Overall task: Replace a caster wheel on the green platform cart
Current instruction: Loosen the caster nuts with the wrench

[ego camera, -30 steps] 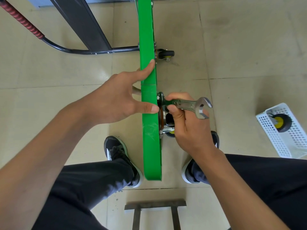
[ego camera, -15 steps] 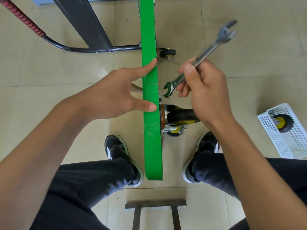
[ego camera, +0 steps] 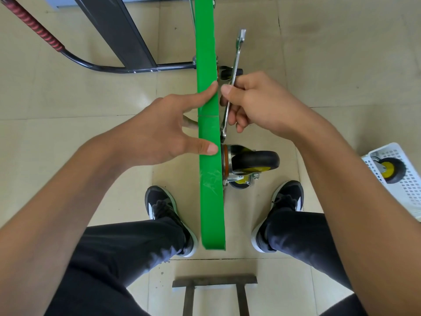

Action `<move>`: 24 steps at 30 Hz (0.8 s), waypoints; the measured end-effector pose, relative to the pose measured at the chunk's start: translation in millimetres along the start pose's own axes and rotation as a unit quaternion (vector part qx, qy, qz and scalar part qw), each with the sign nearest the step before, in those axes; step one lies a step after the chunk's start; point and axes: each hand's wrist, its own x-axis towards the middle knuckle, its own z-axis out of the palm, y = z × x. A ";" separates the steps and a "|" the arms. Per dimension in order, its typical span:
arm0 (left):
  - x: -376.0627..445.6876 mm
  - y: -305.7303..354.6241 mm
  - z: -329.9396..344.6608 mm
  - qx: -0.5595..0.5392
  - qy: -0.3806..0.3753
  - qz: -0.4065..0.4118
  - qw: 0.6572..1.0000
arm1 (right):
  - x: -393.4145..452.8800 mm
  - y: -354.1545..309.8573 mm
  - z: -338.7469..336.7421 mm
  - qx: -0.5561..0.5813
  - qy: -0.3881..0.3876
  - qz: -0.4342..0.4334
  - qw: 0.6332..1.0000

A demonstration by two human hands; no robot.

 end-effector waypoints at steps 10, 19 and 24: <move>-0.7 0.0 1.0 -0.014 0.010 -0.003 1.000 | -8.1 4.9 19.2 -0.060 0.105 -0.037 0.992; 0.1 -2.9 -0.9 0.003 0.005 -0.017 1.000 | -53.4 26.1 41.6 0.003 0.223 -0.132 0.966; 0.3 -3.4 -0.7 0.003 0.004 -0.019 1.000 | -73.4 41.6 57.0 -0.034 0.257 -0.193 0.946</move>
